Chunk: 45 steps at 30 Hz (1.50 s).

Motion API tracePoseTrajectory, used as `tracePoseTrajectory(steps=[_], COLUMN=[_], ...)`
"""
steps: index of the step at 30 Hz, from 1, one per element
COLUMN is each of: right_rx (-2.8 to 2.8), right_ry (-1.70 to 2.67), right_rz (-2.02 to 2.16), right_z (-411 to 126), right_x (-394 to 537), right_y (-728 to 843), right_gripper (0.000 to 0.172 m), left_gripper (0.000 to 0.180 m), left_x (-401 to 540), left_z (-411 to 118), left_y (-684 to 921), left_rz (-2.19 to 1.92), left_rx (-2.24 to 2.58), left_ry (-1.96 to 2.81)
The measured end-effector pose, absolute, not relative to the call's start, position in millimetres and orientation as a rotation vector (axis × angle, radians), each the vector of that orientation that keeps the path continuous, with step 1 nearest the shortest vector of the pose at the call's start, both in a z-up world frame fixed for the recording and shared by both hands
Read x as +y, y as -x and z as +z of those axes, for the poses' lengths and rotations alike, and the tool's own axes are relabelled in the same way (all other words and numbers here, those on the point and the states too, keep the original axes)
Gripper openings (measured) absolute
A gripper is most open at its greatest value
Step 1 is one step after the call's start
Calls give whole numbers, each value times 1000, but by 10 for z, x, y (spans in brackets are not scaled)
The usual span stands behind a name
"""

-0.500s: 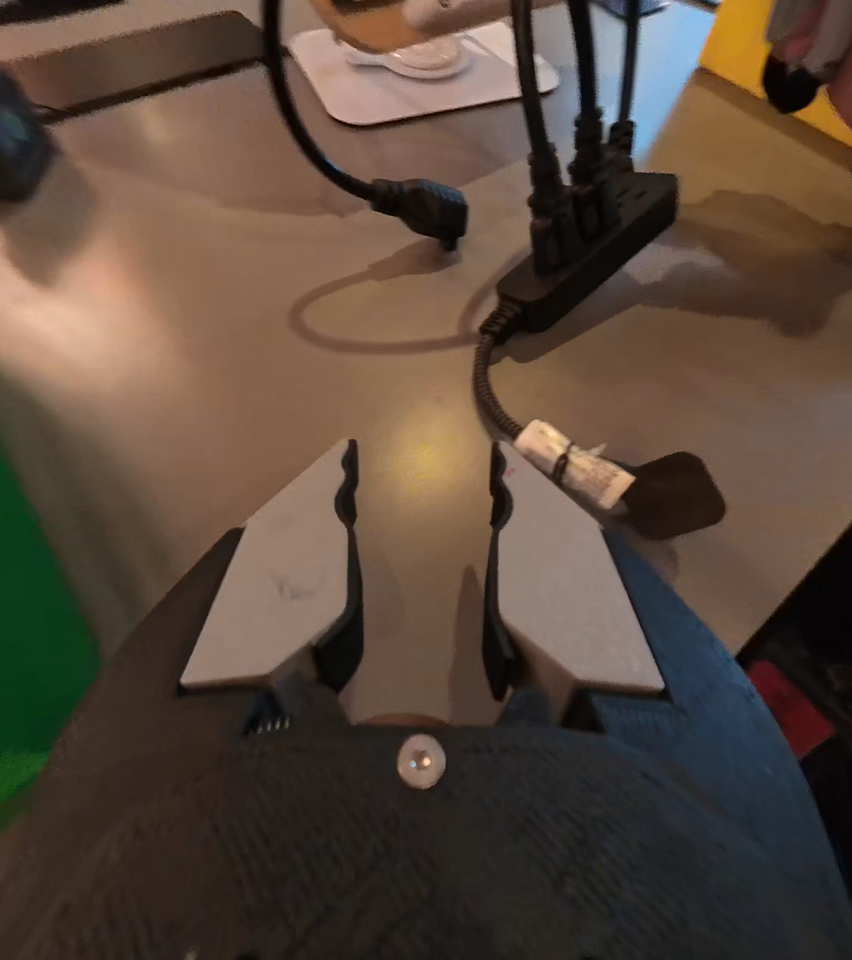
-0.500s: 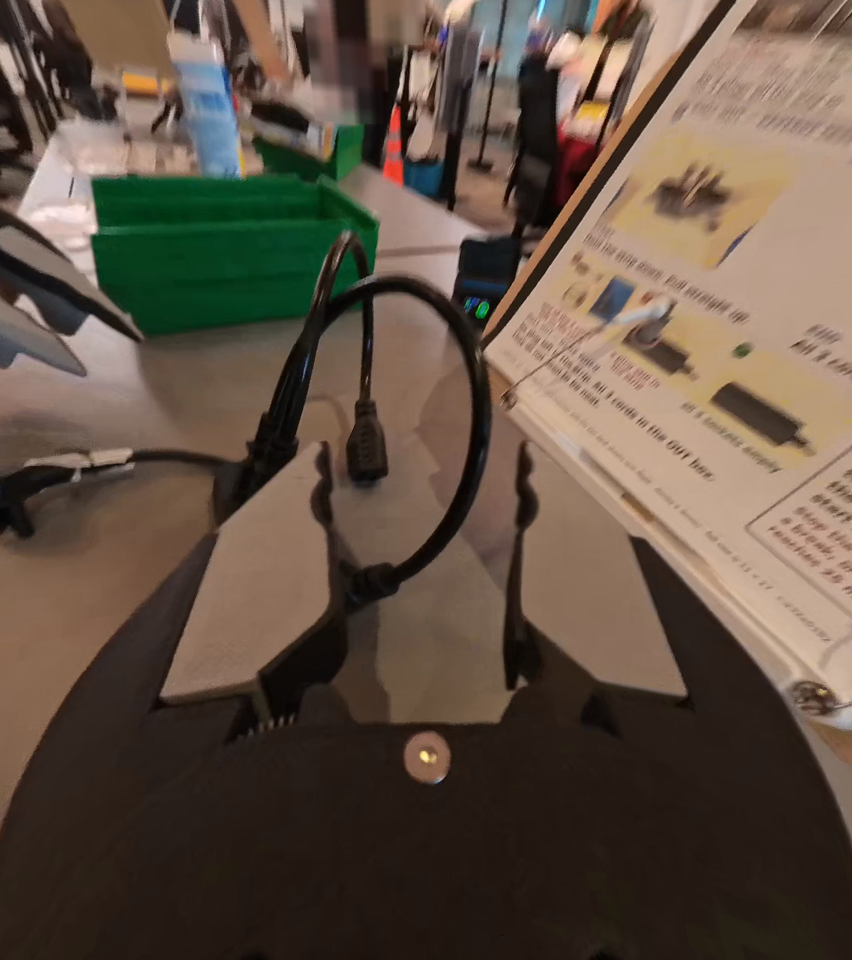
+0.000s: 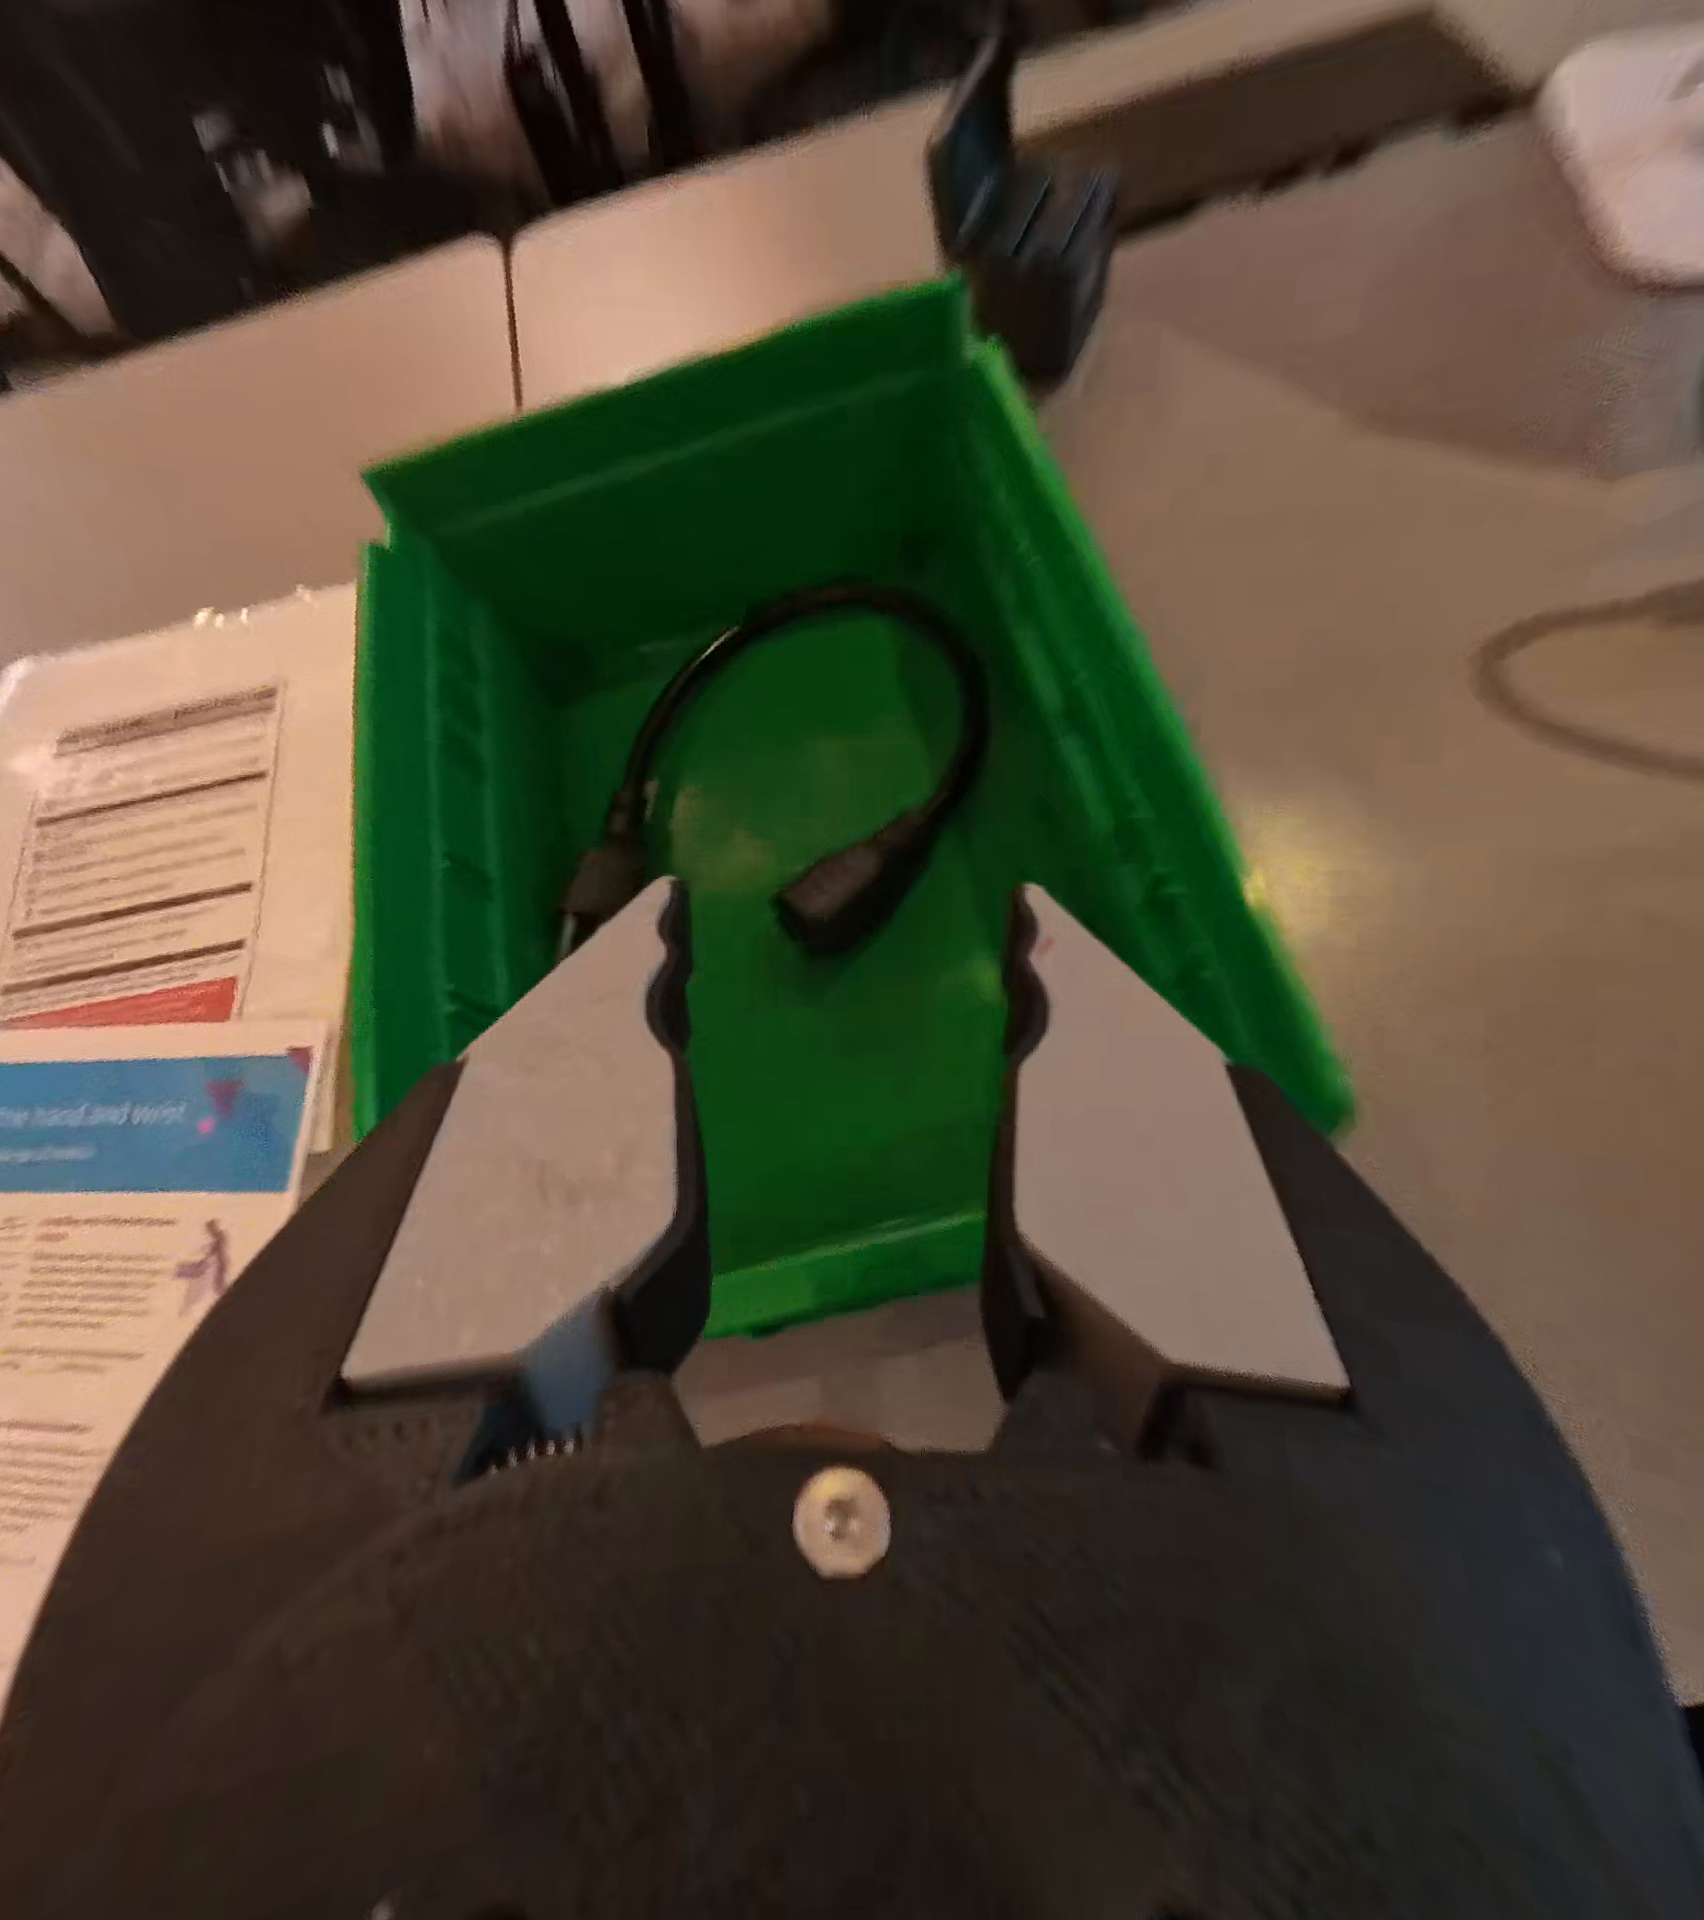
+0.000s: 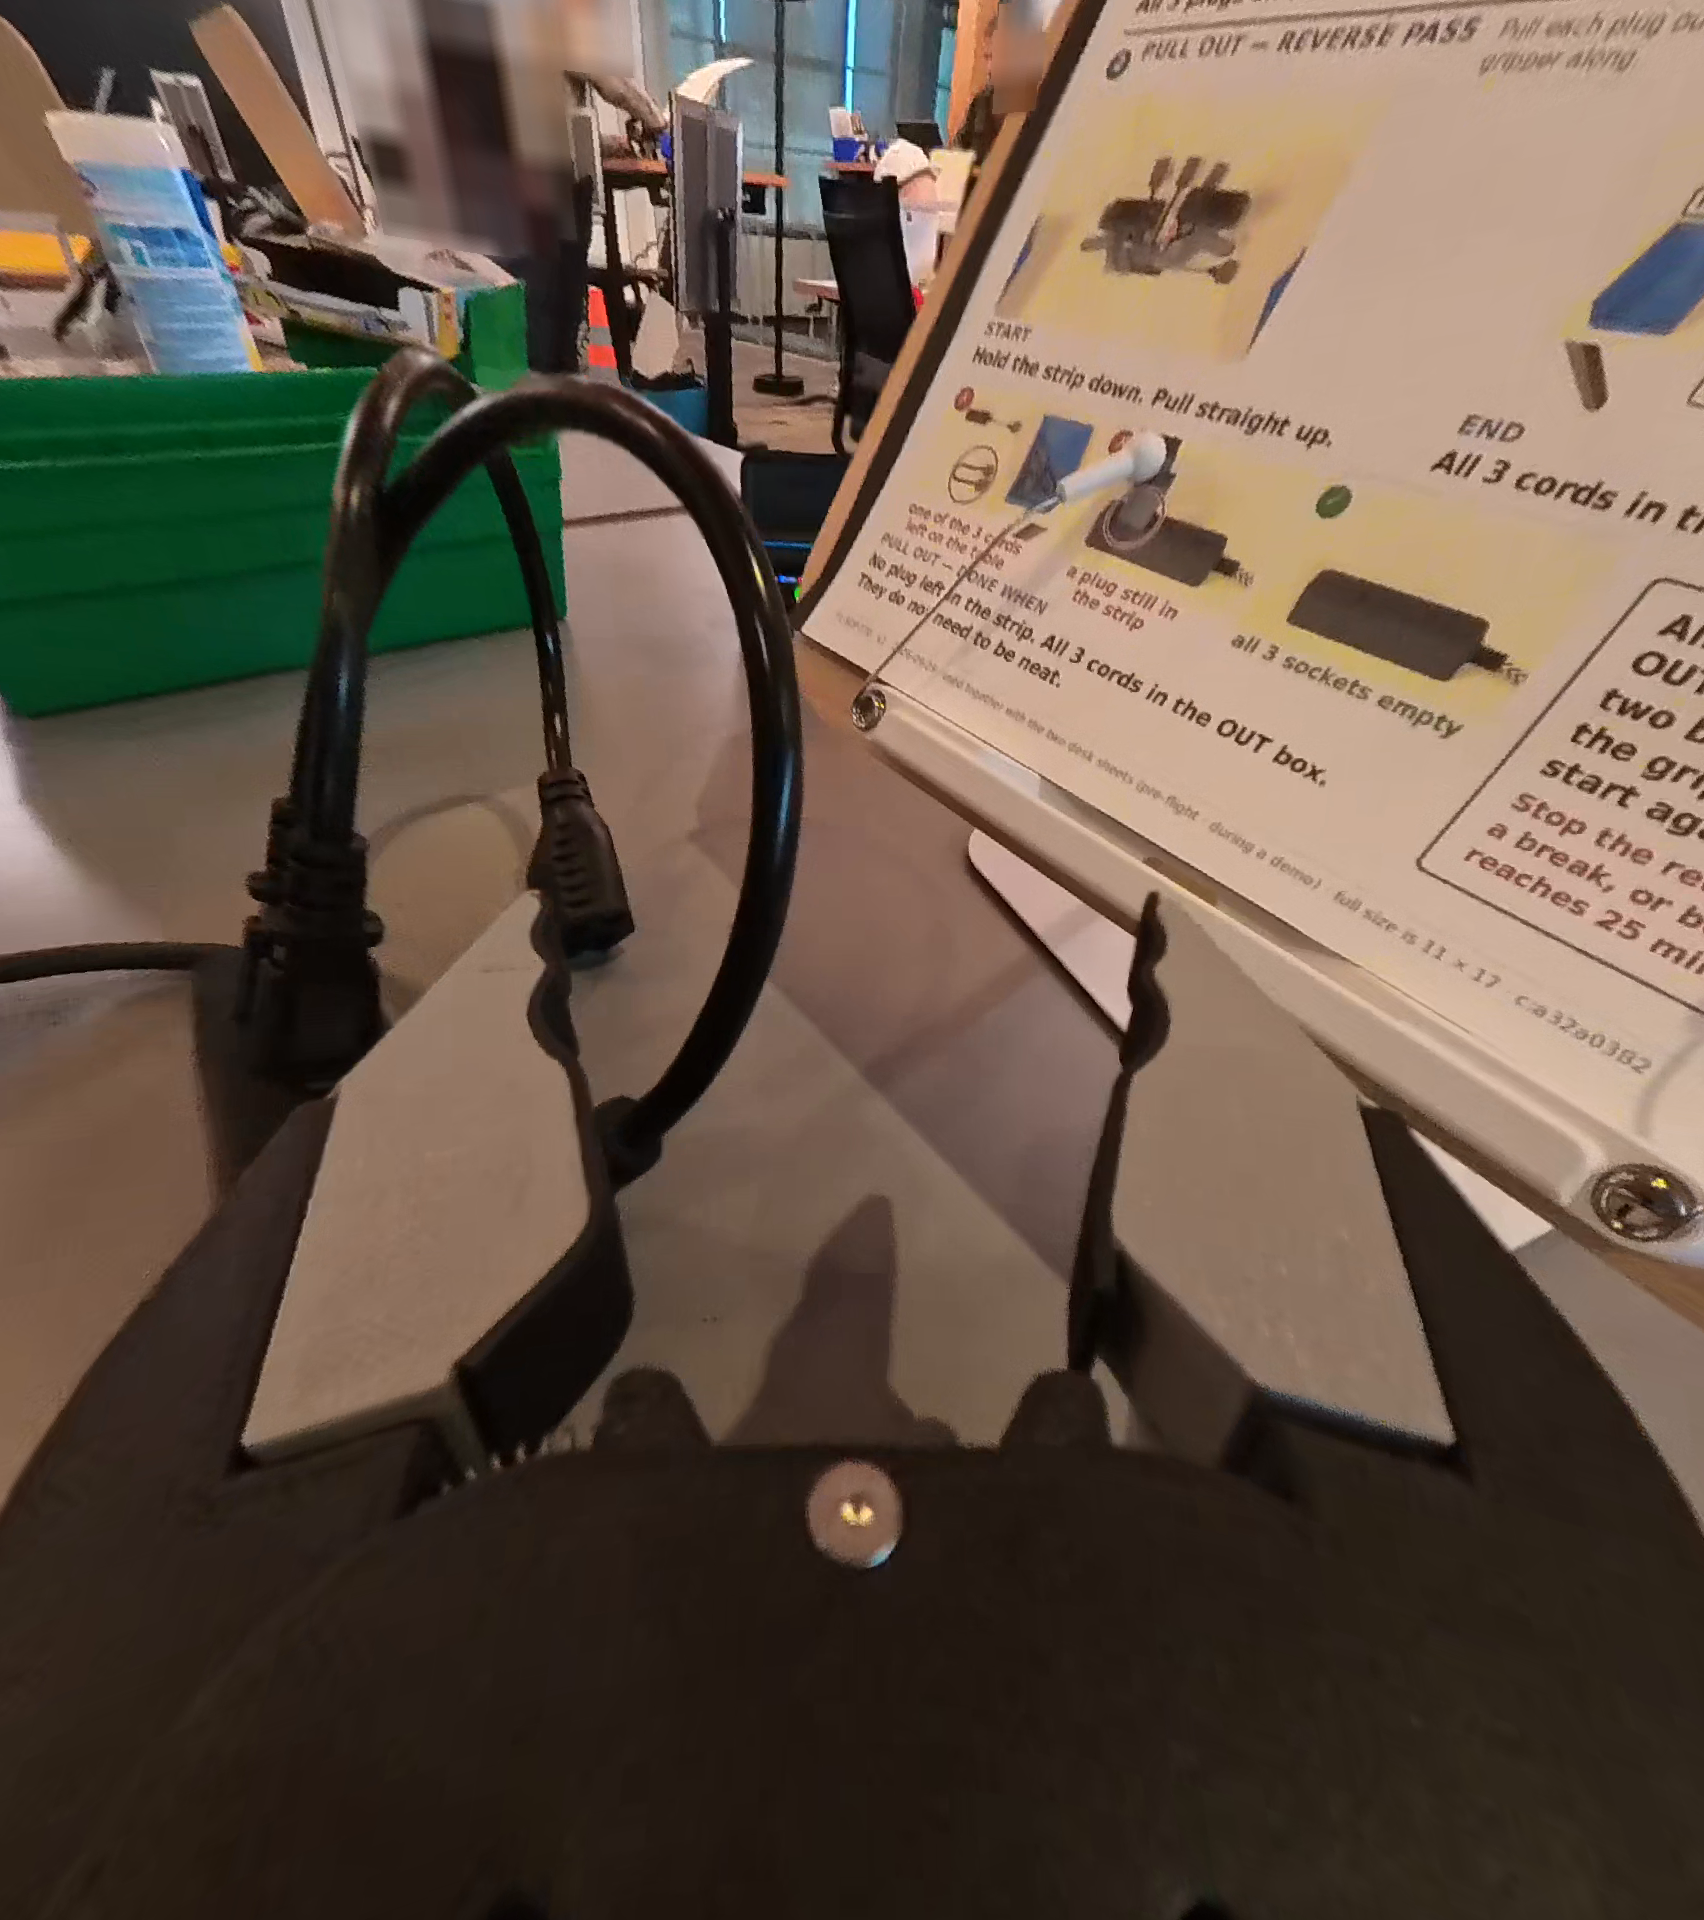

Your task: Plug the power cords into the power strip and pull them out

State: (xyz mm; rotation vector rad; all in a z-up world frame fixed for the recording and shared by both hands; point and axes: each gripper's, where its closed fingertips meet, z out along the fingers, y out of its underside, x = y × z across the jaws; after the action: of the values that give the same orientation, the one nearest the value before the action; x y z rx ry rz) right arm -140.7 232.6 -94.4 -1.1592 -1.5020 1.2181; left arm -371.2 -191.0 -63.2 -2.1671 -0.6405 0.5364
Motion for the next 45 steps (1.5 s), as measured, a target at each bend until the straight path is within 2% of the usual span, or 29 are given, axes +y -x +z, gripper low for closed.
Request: tracePoseTrajectory(steps=[5, 14, 15, 19, 22, 25, 29, 35, 45], right_rx=[-1536, -1567, -1566, -1583, -1584, -1573, -1552, -1531, -1530], right_ry=[1149, 1077, 1075, 1066, 1063, 1054, 1057, 1049, 1056], right_rz=[1151, 1183, 1199, 1232, 1248, 1261, 1267, 1255, 1254], right_z=[-1052, -955, -935, -914, -890, -836, -780, -724, -721], right_x=[2343, 2154, 2135, 2072, 2046, 2036, 2044, 2054, 2071], right_y=[1448, 1424, 1417, 1396, 1385, 1364, 1342, 1312, 1304], right_gripper=[102, 98, 98, 98, 96, 93, 89, 84, 82], left_gripper=[36, 33, 18, 18, 17, 16, 15, 12, 12], left_x=[-1904, -1975, -2019, -2011, -2027, -1885, -1639, -1194, -623], left_z=[-916, -1903, -1959, -1958, -1905, -1539, -741, 348, 1346], left_y=[4409, 5008, 5031, 5028, 5027, 5111, 5007, 4326, 3150], left_rz=[642, 554, 544, 479, 613, 933, 1270, 1454, 1692], left_rx=[-609, -636, -653, -694, -591, -489, -359, -162, 197], left_ry=[2421, 2966, 3002, 3027, 3075, 2925, 2624, 2305, 2038])
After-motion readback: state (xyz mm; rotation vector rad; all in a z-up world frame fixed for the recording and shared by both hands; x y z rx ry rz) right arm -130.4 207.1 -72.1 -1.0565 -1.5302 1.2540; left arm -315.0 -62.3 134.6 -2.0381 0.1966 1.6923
